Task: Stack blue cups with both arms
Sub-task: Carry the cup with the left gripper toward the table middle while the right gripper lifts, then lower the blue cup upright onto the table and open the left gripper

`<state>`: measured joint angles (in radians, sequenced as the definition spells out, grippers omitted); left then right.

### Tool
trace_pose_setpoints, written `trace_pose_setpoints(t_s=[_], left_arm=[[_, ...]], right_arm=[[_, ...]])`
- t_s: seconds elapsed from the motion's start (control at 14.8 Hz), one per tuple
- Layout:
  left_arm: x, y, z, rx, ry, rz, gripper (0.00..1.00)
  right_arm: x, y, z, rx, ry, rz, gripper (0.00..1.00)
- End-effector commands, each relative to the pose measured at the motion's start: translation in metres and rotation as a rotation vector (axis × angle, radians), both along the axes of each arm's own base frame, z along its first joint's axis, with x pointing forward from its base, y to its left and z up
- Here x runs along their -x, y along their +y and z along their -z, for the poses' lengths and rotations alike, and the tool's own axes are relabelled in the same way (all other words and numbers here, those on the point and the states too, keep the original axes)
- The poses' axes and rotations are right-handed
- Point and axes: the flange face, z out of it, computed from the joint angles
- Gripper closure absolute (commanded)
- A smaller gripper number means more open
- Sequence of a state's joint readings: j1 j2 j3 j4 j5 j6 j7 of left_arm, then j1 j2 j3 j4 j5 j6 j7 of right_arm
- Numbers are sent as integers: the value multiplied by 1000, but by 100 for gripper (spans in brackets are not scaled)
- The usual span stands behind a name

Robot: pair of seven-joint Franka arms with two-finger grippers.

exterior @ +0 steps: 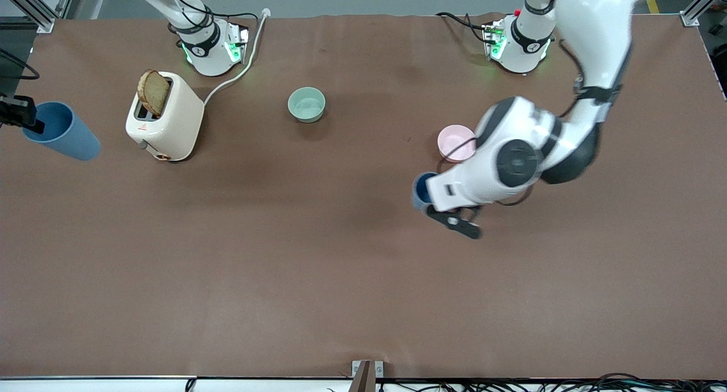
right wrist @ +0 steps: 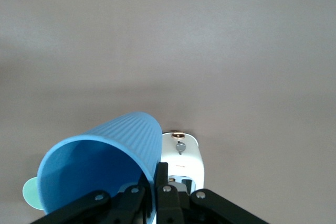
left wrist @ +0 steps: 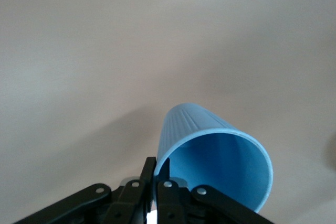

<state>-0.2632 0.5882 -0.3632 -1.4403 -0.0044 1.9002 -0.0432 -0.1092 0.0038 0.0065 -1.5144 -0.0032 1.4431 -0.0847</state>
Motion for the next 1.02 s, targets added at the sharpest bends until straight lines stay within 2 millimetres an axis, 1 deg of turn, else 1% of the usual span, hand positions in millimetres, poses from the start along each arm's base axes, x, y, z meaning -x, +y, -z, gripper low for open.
trace_pose_setpoints(t_s=[0.0, 0.07, 0.2, 0.27, 0.34, 0.41, 0.54, 0.61, 0.81, 0.88, 0.95], left_arm=[[8, -53, 21, 25, -16, 69, 100], [16, -68, 30, 35, -26, 92, 100], [32, -98, 42, 19, -85, 167, 100], [42, -113, 51, 6, -108, 206, 100], [51, -126, 54, 12, -123, 230, 99], [60, -138, 63, 18, -127, 248, 100], [77, -159, 74, 27, -140, 281, 100], [86, -169, 76, 28, -152, 301, 100], [100, -183, 79, 15, -178, 332, 99], [101, -185, 83, 7, -180, 336, 98], [101, -184, 92, -4, -175, 337, 97]], right_arm=[[9, 29, -8, 11, -22, 23, 98], [9, 39, -10, 11, -26, 29, 98], [10, 50, -11, 16, -23, 81, 98], [9, 53, -11, 13, -18, 84, 98], [9, 53, -17, -9, -30, 88, 99], [8, 55, -22, -33, -40, 87, 99], [8, 53, -24, -49, -42, 87, 99], [8, 54, -24, -49, -42, 86, 99], [8, 50, -26, -50, -48, 84, 99], [8, 51, -30, -51, -57, 73, 99], [6, 51, -30, -51, -59, 67, 99]])
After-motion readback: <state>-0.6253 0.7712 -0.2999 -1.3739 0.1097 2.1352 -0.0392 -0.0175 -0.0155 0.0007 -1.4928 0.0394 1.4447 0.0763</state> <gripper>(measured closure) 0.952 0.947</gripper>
